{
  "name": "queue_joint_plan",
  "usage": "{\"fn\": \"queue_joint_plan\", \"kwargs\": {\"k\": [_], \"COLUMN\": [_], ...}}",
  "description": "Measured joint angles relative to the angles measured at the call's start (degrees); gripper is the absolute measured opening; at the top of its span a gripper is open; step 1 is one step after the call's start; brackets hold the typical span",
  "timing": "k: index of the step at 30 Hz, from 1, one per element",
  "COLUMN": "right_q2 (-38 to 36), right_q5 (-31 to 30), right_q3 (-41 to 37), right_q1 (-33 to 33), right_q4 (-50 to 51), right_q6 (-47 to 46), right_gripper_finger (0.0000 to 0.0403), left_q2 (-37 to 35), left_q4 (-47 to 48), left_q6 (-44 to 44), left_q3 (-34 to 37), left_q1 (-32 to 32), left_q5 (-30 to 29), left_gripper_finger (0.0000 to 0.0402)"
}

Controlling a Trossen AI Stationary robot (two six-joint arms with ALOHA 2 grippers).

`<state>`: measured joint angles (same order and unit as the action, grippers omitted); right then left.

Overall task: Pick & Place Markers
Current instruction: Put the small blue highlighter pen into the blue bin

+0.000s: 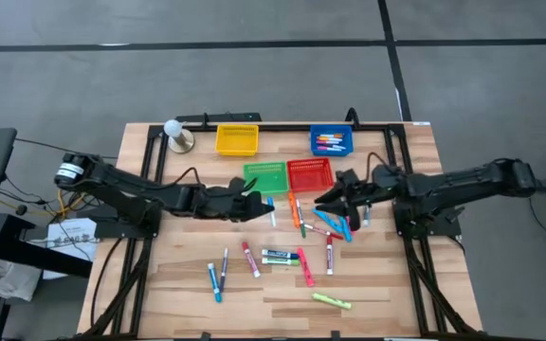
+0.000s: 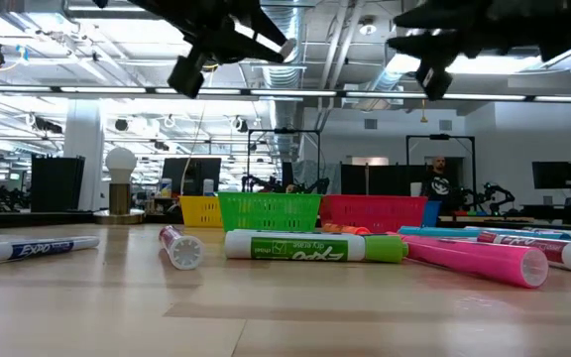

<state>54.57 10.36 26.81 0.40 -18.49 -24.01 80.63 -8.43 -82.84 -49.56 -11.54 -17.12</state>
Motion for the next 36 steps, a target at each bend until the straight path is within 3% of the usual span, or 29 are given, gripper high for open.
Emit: {"fn": "queue_joint_plan", "kwargs": {"k": [8, 12, 26, 36], "right_q2": [11.71, 16.78, 30.54, 36.68], "right_q5": [7.93, 8.44, 18.34, 18.39], "right_q3": [0.02, 0.12, 10.86, 17.26], "right_q1": [-0.06, -0.99, -4.62, -5.05], "right_q4": [-15.17, -19.82, -21.0, -20.58], "right_q6": [-8.61, -14.36, -17.59, -17.59], "right_gripper_finger": [0.0102, 0.0109, 0.0247, 0.026], "left_q2": [1.69, 1.63, 1.5, 1.5], "left_q4": [-3.16, -3.72, -5.02, -5.11], "left_q6": [1.63, 2.96, 6.11, 7.62], "left_q3": [0.0, 0.0, -0.04, -0.04], "left_q1": [2.14, 2.7, 2.65, 2.65], "left_q5": [1.98, 2.01, 1.99, 1.7], "left_gripper_finger": [0.0055, 0.0055, 0.0056, 0.0056]}}
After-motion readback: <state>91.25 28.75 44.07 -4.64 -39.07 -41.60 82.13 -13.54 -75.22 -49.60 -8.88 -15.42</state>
